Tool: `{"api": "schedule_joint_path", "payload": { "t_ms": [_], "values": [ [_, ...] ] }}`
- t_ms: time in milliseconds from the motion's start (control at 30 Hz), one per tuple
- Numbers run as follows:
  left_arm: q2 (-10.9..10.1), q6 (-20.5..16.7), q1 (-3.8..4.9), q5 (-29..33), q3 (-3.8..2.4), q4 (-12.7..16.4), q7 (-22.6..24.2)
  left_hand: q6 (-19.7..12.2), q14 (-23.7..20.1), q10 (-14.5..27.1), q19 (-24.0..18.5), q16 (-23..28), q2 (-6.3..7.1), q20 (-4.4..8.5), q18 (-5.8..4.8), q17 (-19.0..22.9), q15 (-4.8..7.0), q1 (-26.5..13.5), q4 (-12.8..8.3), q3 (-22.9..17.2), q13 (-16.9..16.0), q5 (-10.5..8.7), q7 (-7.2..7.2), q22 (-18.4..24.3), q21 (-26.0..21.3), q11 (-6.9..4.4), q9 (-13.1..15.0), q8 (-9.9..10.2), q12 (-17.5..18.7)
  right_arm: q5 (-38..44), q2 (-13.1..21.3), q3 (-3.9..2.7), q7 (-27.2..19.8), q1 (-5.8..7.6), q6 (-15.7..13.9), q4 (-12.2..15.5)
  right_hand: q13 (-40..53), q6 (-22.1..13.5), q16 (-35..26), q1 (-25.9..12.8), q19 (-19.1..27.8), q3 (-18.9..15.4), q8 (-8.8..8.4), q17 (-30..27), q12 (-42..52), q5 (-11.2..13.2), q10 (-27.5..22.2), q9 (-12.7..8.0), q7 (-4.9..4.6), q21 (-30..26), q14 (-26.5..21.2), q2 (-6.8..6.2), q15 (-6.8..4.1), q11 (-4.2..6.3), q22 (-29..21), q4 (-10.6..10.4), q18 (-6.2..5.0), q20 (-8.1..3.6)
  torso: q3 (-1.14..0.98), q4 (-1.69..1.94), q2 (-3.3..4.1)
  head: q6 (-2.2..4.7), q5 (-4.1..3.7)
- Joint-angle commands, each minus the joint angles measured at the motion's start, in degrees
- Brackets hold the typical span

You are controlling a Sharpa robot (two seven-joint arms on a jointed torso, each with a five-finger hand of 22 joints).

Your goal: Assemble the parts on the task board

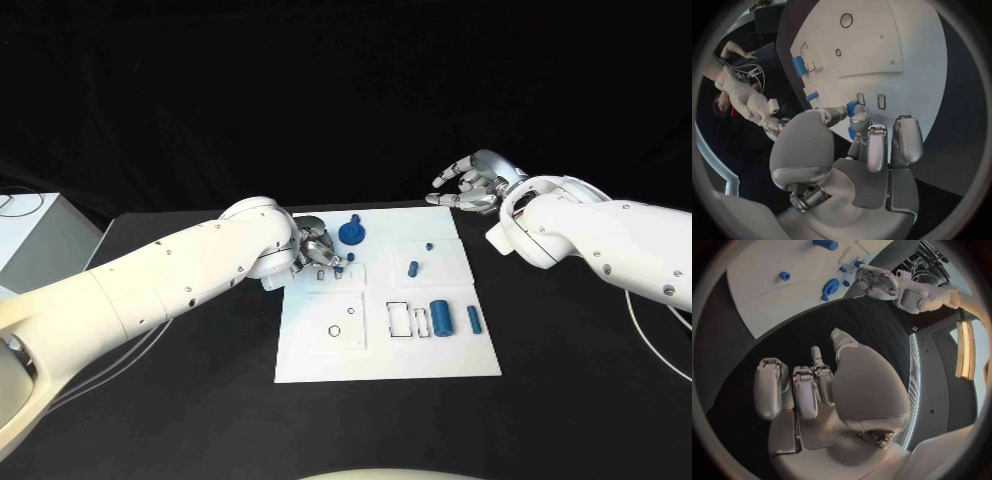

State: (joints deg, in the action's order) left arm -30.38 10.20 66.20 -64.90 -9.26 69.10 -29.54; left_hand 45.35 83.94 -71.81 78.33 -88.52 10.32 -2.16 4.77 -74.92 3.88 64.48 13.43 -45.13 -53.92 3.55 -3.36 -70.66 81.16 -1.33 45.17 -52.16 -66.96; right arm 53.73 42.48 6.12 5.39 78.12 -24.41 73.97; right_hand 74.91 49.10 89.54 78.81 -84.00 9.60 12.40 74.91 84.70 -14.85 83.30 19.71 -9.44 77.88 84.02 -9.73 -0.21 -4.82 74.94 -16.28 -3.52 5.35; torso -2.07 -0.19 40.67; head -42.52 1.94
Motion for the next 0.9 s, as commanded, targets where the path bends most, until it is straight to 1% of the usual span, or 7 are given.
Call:
{"api": "schedule_joint_path", "payload": {
  "t_ms": [33, 200, 400, 500, 700, 900],
  "values": [
    [0.09, 0.49, 0.01, -0.73, 0.03, 0.36, 0.03, 0.65, 5.48, -0.29, 0.53, -0.38, -0.20, -0.05, -0.71, -13.43, 0.50, -0.39, -9.77, -9.44, -0.03, 0.16, 0.72, -0.06, 0.34, -0.02, 0.00, 0.25, -0.32, 0.53, 0.04, -0.03, -0.22, -0.02, 0.65, 0.08, 9.46, -0.27, -0.36, 0.05, -2.57, 0.37, 0.23, 13.25, 0.14, -0.05, 0.22, -0.09, -0.16, -0.33, 5.53, 0.16, 0.29, 0.08, 4.24, -0.03, 0.50, 0.18, -0.01, -0.02, 0.02, -0.08, 0.01],
    [-0.03, 0.87, 0.00, -0.75, 0.21, 0.69, 0.02, 0.68, 5.48, -0.29, 0.56, -0.37, -0.19, -0.03, -0.72, -13.42, 0.52, -0.38, -9.85, -9.50, 0.02, 0.19, 0.74, -0.10, 0.36, -0.04, 0.01, 0.26, -0.29, 0.53, 0.09, -0.03, -0.20, -0.02, 0.66, 0.11, 9.46, -0.27, -0.36, 0.05, -2.57, 0.37, 0.23, 13.25, 0.14, -0.05, 0.22, -0.09, -0.16, -0.33, 5.53, 0.16, 0.29, 0.08, 4.24, -0.03, 0.50, 0.18, 0.01, 0.05, 0.01, -0.24, 0.02],
    [-0.15, 1.22, -0.02, -0.76, 0.38, 1.03, 0.02, 0.70, 5.48, -0.29, 0.61, -0.37, -0.18, -0.01, -0.74, -13.42, 0.53, -0.37, -9.93, -9.55, 0.06, 0.21, 0.75, -0.18, 0.40, -0.06, 0.03, 0.28, -0.25, 0.53, 0.07, -0.03, -0.19, -0.02, 0.69, 0.08, 9.42, -0.30, -0.40, -0.21, -2.55, 0.39, 0.26, 13.16, 0.12, -0.18, 0.18, -0.11, -0.17, -0.41, 5.51, 0.16, 0.30, 0.07, 4.18, -0.14, 0.48, 0.18, 0.04, 0.02, 0.04, -0.34, 0.05],
    [-0.21, 1.40, -0.02, -0.82, 0.40, 1.09, 0.01, 0.70, 5.48, -0.29, 0.61, -0.37, -0.18, -0.01, -0.74, -13.42, 0.53, -0.37, -9.93, -9.55, 0.06, 0.21, 0.75, -0.18, 0.40, -0.06, 0.03, 0.28, -0.25, 0.53, 0.07, -0.03, -0.20, -0.03, 0.71, 0.06, 9.42, -0.30, -0.40, -0.21, -2.55, 0.39, 0.26, 13.16, 0.12, -0.18, 0.18, -0.11, -0.17, -0.41, 5.51, 0.16, 0.30, 0.07, 4.18, -0.14, 0.48, 0.18, 0.04, -0.01, 0.05, -0.35, 0.07],
    [-0.30, 1.82, -0.02, -1.15, 0.43, 1.01, -0.03, 0.74, 5.49, -0.32, 0.63, -0.38, -0.17, 0.02, -0.75, -13.44, 0.56, -0.33, -10.08, -9.67, 0.04, 0.25, 0.77, -0.22, 0.43, -0.08, 0.05, 0.31, -0.26, 0.53, 0.09, -0.03, -0.19, -0.03, 0.70, 0.05, 9.42, -0.30, -0.40, -0.21, -2.55, 0.39, 0.26, 13.16, 0.12, -0.18, 0.18, -0.11, -0.17, -0.41, 5.51, 0.16, 0.30, 0.07, 4.18, -0.14, 0.48, 0.18, 0.02, 0.03, 0.05, -0.48, 0.10],
    [-0.40, 2.65, -0.02, -1.36, 0.43, 0.98, -0.08, 0.79, 5.52, -0.37, 0.65, -0.43, -0.14, 0.06, -0.75, -13.52, 0.59, -0.29, -10.29, -9.80, 0.04, 0.33, 0.79, -0.24, 0.44, -0.11, 0.09, 0.34, -0.25, 0.53, 0.07, -0.03, -0.17, -0.04, 0.71, 0.02, 9.42, -0.30, -0.40, -0.21, -2.55, 0.39, 0.26, 13.16, 0.12, -0.18, 0.18, -0.11, -0.17, -0.41, 5.51, 0.16, 0.30, 0.07, 4.18, -0.14, 0.48, 0.18, 0.04, 0.05, 0.08, -0.60, 0.16]
  ]
}}
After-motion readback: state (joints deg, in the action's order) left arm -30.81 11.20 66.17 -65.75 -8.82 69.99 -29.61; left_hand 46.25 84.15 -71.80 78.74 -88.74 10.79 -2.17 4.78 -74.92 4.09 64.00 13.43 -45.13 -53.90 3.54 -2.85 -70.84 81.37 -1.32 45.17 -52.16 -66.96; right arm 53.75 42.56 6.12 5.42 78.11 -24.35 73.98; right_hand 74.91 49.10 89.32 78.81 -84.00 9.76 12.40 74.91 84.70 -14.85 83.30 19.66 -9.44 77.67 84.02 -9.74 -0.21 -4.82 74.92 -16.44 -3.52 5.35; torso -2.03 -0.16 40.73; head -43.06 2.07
